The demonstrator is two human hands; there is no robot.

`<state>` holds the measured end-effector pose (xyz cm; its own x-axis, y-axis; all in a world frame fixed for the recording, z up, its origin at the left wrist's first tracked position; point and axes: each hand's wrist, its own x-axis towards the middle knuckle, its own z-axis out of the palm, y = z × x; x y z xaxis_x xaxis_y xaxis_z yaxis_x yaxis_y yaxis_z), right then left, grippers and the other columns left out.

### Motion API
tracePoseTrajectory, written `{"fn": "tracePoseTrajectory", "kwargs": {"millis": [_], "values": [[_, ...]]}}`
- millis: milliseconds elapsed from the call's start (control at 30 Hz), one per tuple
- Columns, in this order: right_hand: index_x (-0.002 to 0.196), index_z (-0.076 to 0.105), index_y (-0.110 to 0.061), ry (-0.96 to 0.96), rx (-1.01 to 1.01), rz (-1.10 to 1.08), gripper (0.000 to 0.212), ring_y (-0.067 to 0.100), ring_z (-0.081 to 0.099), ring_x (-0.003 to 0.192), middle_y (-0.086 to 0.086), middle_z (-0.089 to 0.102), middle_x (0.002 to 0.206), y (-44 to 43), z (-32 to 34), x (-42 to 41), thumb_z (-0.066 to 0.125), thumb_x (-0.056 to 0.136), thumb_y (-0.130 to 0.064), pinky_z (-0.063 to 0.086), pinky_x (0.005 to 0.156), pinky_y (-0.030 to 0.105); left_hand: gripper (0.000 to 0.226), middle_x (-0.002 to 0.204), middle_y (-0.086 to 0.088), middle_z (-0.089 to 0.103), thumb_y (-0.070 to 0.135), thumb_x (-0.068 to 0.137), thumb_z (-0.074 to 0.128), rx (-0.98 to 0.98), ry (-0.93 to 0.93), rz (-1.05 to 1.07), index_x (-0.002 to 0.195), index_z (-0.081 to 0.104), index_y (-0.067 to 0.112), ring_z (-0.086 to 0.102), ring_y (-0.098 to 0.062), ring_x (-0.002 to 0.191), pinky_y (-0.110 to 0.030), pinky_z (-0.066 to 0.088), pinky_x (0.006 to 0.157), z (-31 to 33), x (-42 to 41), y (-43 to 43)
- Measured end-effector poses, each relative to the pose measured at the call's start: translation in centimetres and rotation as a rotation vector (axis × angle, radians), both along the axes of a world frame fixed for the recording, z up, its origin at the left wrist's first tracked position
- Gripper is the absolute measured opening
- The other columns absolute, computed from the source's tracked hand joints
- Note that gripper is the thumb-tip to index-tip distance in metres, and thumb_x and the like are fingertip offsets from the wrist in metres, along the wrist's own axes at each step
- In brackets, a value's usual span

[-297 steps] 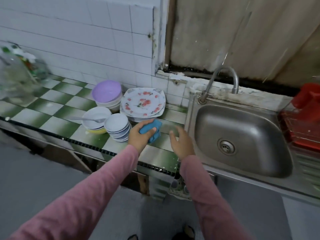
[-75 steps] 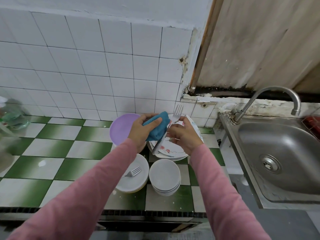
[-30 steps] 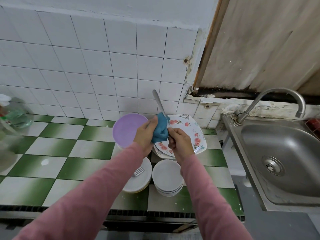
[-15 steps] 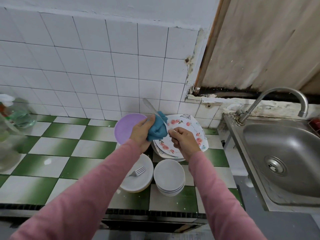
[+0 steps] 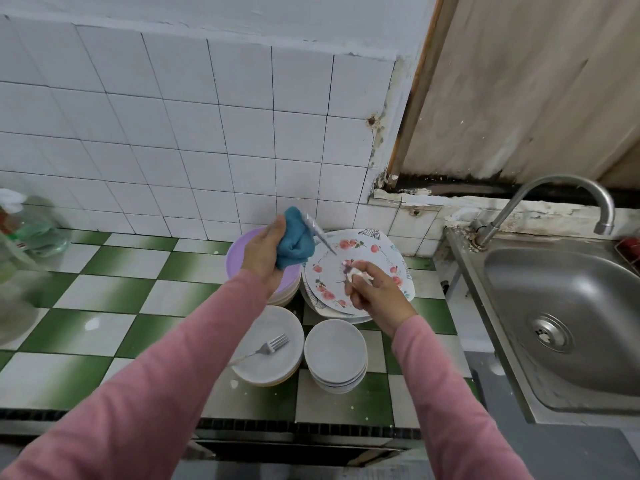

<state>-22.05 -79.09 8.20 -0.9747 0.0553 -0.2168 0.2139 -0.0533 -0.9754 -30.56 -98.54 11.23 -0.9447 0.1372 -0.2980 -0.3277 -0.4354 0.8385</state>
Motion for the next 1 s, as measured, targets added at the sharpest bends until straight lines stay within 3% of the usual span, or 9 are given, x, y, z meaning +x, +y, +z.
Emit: {"fn": "tracePoseTrajectory", "kwargs": {"millis": [133,300,433,533,633,700,833,933,1000], "values": [[0.106,0.063,-0.018,0.042,-0.036,-0.101,0.025,0.009,0.032,0.059,-0.003,0.043,0.074,-1.8,1.6,-1.2,0.039,0.107,-0.026,0.031,0.060,0.023,0.036,0.110,-0.009,0.068,0.034,0.100,0.050,-0.053,0.007,-0.011,0.118,0.062,0.005,0.064,-0.018,0.105,-0.021,0.052,0.078,-0.7,0.7,0.9],[0.104,0.058,-0.023,0.122,0.216,-0.140,0.018,0.008,0.047,0.073,-0.006,0.051,0.083,-3.8,1.7,-1.6,0.041,0.106,-0.028,0.040,0.075,0.025,0.041,0.109,-0.011,0.071,0.040,0.099,0.052,0.021,-0.066,0.006,0.117,0.063,0.005,0.069,-0.017,0.094,-0.024,0.059,0.074,-0.5,1.6,1.9],[0.093,0.056,-0.012,0.155,0.293,-0.099,0.010,0.009,0.049,0.074,0.000,0.055,0.081,-3.6,1.1,-1.2,0.057,0.101,-0.019,0.042,0.067,0.011,0.050,0.119,-0.012,0.068,0.050,0.098,0.047,0.009,-0.106,0.041,0.119,0.061,0.007,0.066,-0.020,0.109,-0.033,0.052,0.097,-0.1,1.0,0.8],[0.078,0.056,-0.010,0.166,0.276,-0.067,0.023,0.011,0.040,0.064,0.001,0.047,0.068,-3.7,1.3,-1.2,0.059,0.100,-0.017,0.038,0.059,0.016,0.047,0.109,-0.011,0.071,0.047,0.099,0.046,-0.052,-0.093,-0.018,0.116,0.062,0.006,0.069,-0.018,0.096,-0.027,0.058,0.079,-0.3,1.7,1.0],[0.091,0.061,0.009,0.185,0.220,-0.055,0.026,0.013,0.040,0.066,0.009,0.049,0.072,-4.0,2.0,-1.8,0.061,0.099,-0.017,0.037,0.061,0.021,0.042,0.093,-0.005,0.073,0.044,0.100,0.046,-0.079,-0.104,-0.068,0.108,0.064,0.008,0.070,-0.013,0.083,-0.020,0.057,0.062,-0.5,2.6,1.7],[0.094,0.062,0.009,0.173,0.218,-0.050,0.026,0.011,0.040,0.063,0.008,0.050,0.071,-3.8,2.1,-1.9,0.061,0.098,-0.017,0.037,0.059,0.018,0.044,0.101,-0.008,0.070,0.045,0.099,0.047,-0.060,-0.121,-0.057,0.115,0.062,0.006,0.068,-0.016,0.089,-0.021,0.057,0.062,-0.4,2.5,1.6],[0.084,0.066,-0.008,0.105,0.274,-0.011,0.018,-0.001,0.046,0.055,-0.014,0.053,0.057,-2.7,1.4,-1.1,0.060,0.099,-0.017,0.041,0.060,0.011,0.054,0.114,-0.010,0.069,0.051,0.098,0.044,0.054,-0.120,0.013,0.122,0.058,0.005,0.068,-0.016,0.094,-0.025,0.057,0.072,0.2,1.2,0.1],[0.093,0.066,0.000,0.064,0.186,-0.034,0.015,-0.001,0.047,0.056,-0.011,0.055,0.062,-2.2,0.5,-0.6,0.061,0.098,-0.012,0.043,0.062,0.013,0.058,0.112,-0.006,0.070,0.055,0.096,0.043,0.136,-0.116,0.073,0.126,0.061,0.008,0.069,-0.014,0.094,-0.025,0.057,0.079,0.6,0.5,-0.7],[0.094,0.067,0.002,0.059,0.168,-0.030,0.017,0.002,0.047,0.057,-0.008,0.055,0.064,-2.4,0.4,-0.6,0.060,0.098,-0.012,0.042,0.061,0.013,0.059,0.114,-0.006,0.070,0.055,0.097,0.043,0.123,-0.129,0.056,0.128,0.060,0.007,0.069,-0.013,0.093,-0.024,0.058,0.073,0.6,0.6,-0.6]]}}
